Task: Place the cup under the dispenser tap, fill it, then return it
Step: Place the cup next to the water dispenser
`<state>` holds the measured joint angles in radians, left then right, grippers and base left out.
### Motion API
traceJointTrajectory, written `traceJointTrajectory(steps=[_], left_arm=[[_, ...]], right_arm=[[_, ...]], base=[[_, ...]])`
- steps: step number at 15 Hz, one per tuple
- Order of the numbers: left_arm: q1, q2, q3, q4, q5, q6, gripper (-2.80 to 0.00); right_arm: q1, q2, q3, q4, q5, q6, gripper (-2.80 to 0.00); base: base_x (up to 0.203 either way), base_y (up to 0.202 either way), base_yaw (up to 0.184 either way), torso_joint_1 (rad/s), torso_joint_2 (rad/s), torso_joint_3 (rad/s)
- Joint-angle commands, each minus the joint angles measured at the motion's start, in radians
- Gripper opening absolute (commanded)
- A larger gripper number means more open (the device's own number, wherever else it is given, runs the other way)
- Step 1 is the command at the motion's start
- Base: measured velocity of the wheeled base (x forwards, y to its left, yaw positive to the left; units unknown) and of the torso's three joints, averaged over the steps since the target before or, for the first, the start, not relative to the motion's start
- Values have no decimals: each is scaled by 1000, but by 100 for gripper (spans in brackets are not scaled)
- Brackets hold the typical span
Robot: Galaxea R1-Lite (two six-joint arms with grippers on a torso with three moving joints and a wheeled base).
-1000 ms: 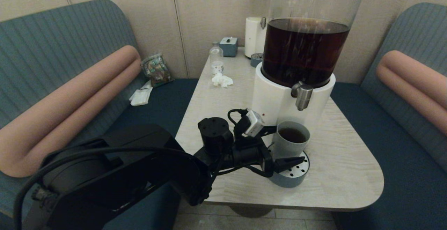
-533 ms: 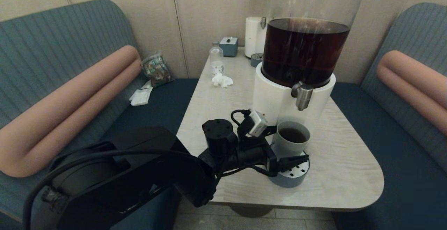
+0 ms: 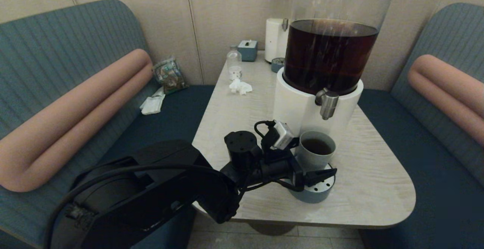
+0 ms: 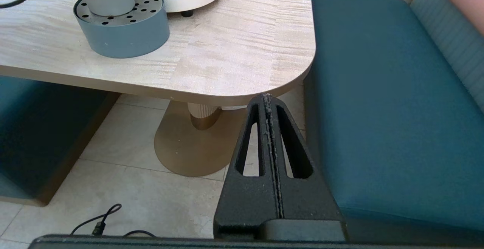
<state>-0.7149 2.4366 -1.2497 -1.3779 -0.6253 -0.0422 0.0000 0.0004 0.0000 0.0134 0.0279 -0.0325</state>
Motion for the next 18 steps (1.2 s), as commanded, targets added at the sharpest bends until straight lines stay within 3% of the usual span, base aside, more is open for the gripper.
traceJointTrajectory(steps=[1,12,13,18], left_arm=[[0,7,-5,-9,-1,-1,0],[0,12,-8,-20,1,-13,0],[0,10,-8,-24,1,-23,-280],[-6,7,-8,-35,15,-27,-280]], right_arm=[[0,1,0,0,1,0,-280],[0,0,0,0,1,0,-280],[0,0,0,0,1,0,-280],[0,0,0,0,0,-1,-280]], base=[[0,0,0,0,0,0],[0,0,0,0,0,0],[0,0,0,0,0,0],[0,0,0,0,0,0]])
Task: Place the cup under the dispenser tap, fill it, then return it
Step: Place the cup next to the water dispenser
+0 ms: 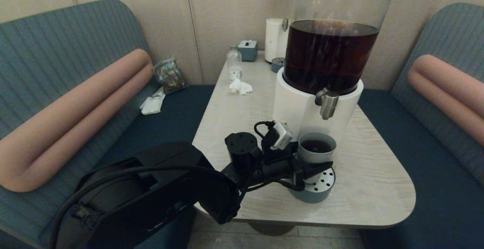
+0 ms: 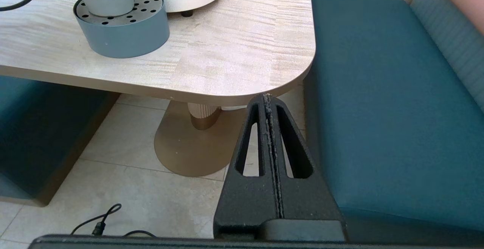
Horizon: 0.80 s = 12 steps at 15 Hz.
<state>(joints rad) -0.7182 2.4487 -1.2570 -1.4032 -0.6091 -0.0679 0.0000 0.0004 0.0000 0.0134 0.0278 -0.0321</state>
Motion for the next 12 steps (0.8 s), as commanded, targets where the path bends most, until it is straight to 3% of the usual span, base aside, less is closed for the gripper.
traceJointTrajectory(steps=[1,12], left_arm=[[-4,-5,1,-11,-1,-1,-280],[-3,-108,152,-61,24,-25,-280]], right_arm=[[0,0,0,0,1,0,-280],[0,0,0,0,1,0,-280]], base=[[0,0,0,0,0,0],[0,0,0,0,0,0]])
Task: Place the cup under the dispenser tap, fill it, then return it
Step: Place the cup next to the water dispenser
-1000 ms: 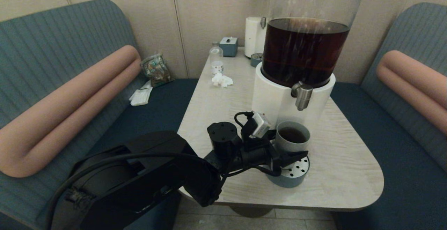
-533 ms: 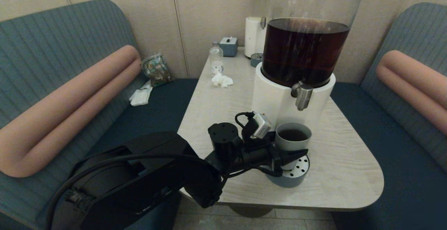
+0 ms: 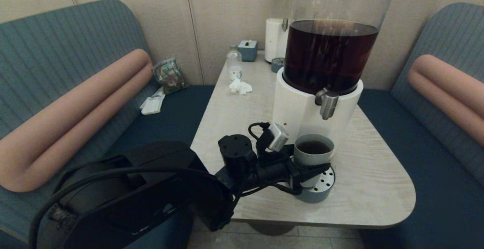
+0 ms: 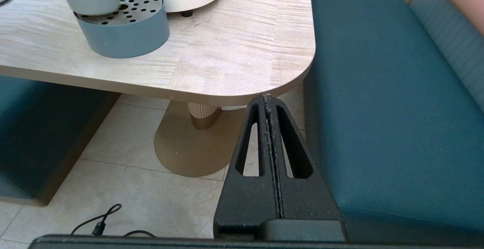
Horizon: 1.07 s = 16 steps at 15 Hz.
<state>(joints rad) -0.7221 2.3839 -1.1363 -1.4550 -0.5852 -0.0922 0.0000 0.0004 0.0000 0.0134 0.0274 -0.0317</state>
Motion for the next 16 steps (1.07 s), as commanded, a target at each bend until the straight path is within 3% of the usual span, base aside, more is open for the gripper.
traceJointTrajectory(steps=[1,8,16], left_arm=[[3,-61,50,-10,3,-1,-280],[66,-219,223,-10,10,-6,-280],[318,-278,299,-31,5,-15,-280]], right_arm=[[0,0,0,0,2,-1,-280],[0,1,0,0,0,-1,-280],[0,0,0,0,0,-1,-280]], base=[[0,0,0,0,0,0],[0,0,0,0,0,0],[0,0,0,0,0,0]])
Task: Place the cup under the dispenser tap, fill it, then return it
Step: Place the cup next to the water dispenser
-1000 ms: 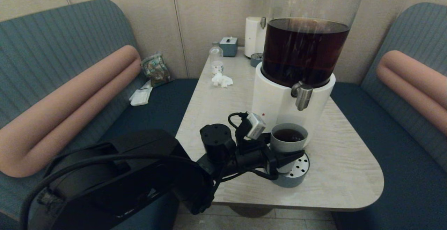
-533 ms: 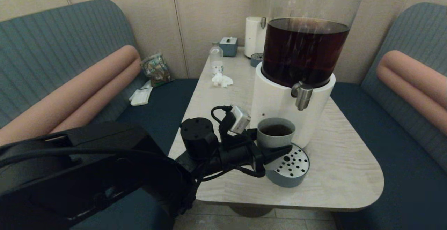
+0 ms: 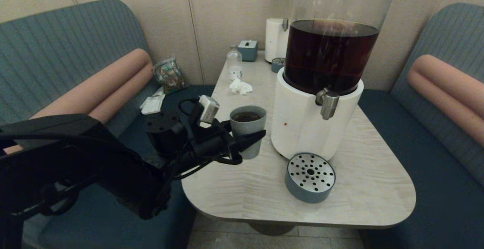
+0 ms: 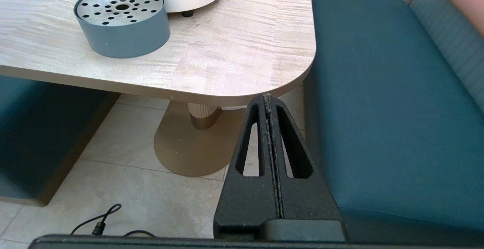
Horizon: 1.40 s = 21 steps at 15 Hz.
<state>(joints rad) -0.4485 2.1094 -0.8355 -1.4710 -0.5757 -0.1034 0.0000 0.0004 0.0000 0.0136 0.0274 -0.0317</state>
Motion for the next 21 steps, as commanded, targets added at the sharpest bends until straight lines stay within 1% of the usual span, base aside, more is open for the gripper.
traceJointTrajectory(steps=[1,3,6,9,13,16,19,21], left_arm=[[70,17,-9,-25,-3,-13,-280],[115,69,-43,-47,-3,-25,-280],[174,163,-133,-53,-4,-31,-280],[200,248,-229,-54,-3,-32,-280],[214,367,-339,-54,0,-33,-280],[233,419,-376,-54,2,-32,-280],[243,446,-384,-59,31,-40,-280],[243,446,-384,-59,33,-42,-280]], right_arm=[[0,0,0,0,2,-1,-280],[0,0,0,0,0,-1,-280],[0,1,0,0,2,-2,-280],[0,0,0,0,2,-1,-280],[0,0,0,0,0,-1,-280],[0,0,0,0,0,-1,-280],[0,0,0,0,0,-1,-280],[0,0,0,0,0,-2,-280]], base=[[0,0,0,0,0,0],[0,0,0,0,0,0],[0,0,0,0,0,0],[0,0,0,0,0,0],[0,0,0,0,0,0],[0,0,0,0,0,0],[0,0,0,0,0,0],[0,0,0,0,0,0]])
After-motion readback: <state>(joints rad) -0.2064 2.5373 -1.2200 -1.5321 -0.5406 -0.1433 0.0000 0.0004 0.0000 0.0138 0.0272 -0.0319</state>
